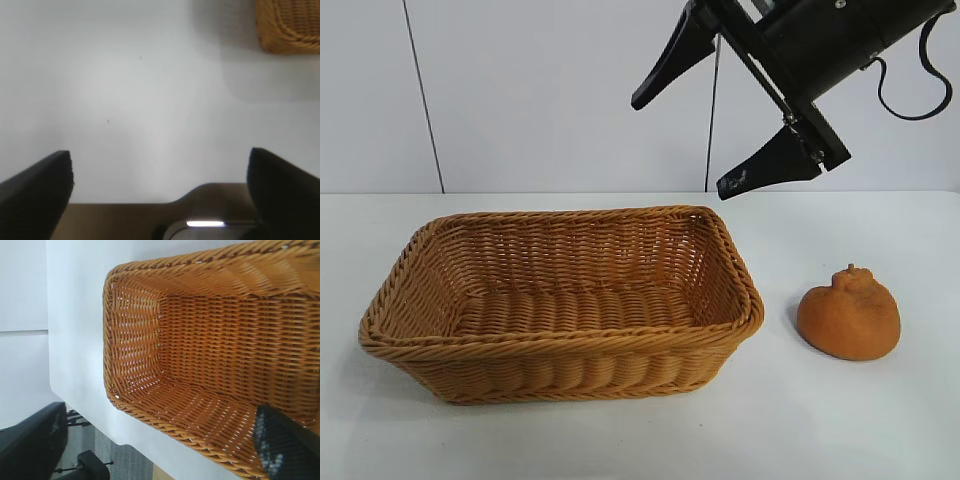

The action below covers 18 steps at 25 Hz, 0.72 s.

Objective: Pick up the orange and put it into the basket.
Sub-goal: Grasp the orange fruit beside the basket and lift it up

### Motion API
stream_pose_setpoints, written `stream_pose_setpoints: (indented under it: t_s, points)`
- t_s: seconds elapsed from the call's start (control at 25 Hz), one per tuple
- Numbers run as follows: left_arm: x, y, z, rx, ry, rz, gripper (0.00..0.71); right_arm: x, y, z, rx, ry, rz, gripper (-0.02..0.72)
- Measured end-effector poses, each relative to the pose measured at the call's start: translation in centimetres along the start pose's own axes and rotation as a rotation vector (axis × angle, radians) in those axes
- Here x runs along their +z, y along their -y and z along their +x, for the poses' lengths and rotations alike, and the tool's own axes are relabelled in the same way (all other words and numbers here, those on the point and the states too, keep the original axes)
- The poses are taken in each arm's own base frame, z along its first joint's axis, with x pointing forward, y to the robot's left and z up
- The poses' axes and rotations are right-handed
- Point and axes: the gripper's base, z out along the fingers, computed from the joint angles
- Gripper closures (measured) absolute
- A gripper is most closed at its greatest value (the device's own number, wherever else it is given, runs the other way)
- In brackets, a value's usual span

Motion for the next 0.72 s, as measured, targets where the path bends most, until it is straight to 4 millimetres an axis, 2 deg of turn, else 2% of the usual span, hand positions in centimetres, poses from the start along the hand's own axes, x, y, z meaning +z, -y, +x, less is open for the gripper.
stream_pose_setpoints:
  t_s: [0.48,0.72]
  points:
    - [-3.4,0.1,2.7,0.012,0.286,0.008,0.038,-0.2,1.0,0.4,-0.002,-0.054,0.111,0.010]
    - [-4.2,0.1,3.6,0.015,0.357,0.011,0.038,-1.7,3.2,0.0,0.043,-0.058,0.190,0.010]
